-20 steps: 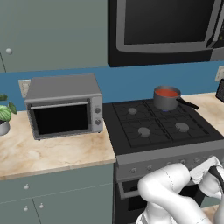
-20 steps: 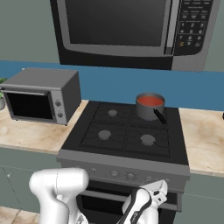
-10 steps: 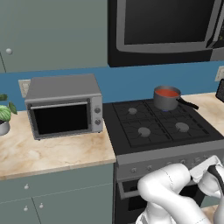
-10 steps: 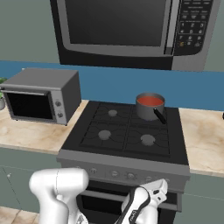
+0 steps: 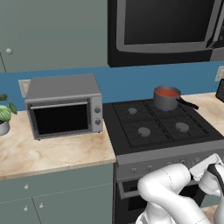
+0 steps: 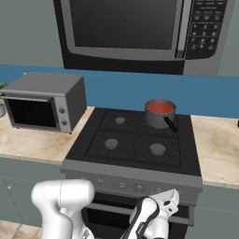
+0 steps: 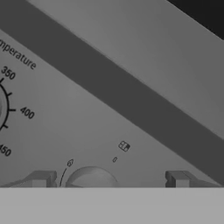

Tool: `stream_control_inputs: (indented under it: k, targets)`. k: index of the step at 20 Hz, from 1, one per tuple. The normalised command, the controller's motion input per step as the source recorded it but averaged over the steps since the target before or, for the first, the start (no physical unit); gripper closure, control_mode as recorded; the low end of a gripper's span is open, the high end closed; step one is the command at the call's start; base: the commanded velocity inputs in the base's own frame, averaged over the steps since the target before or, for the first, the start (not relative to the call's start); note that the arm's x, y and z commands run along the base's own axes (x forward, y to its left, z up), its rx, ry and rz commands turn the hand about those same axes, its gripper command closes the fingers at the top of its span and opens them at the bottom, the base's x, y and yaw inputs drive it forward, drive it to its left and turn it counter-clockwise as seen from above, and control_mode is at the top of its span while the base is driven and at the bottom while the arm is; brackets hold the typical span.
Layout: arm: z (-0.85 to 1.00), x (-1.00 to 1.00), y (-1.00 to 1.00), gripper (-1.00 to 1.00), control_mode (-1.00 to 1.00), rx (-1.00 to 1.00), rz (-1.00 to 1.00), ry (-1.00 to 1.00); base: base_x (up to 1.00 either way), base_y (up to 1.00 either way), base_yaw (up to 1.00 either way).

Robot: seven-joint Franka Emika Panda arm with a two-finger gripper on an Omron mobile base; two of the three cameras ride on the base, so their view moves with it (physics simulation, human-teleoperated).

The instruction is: Wait until the marinara sauce is simmered to a deep red color and then turn off the stove.

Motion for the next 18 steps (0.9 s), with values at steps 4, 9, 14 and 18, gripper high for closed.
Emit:
stream_control_inputs:
  k: [4,9,14,18]
  targets:
    - [-0.02,0.04,0.0,-1.0,-1.0,0.0,0.0,0.01,0.0,0.0,0.0]
    - [-0.14,0.01,0.0,-1.0,-1.0,0.0,0.0,0.01,0.0,0.0,0.0]
    - [-0.17,0.0,0.0,-1.0,-1.0,0.0,0.0,0.01,0.0,0.0,0.0]
    - [-0.2,0.0,0.0,-1.0,-1.0,0.0,0.0,0.02,0.0,0.0,0.0]
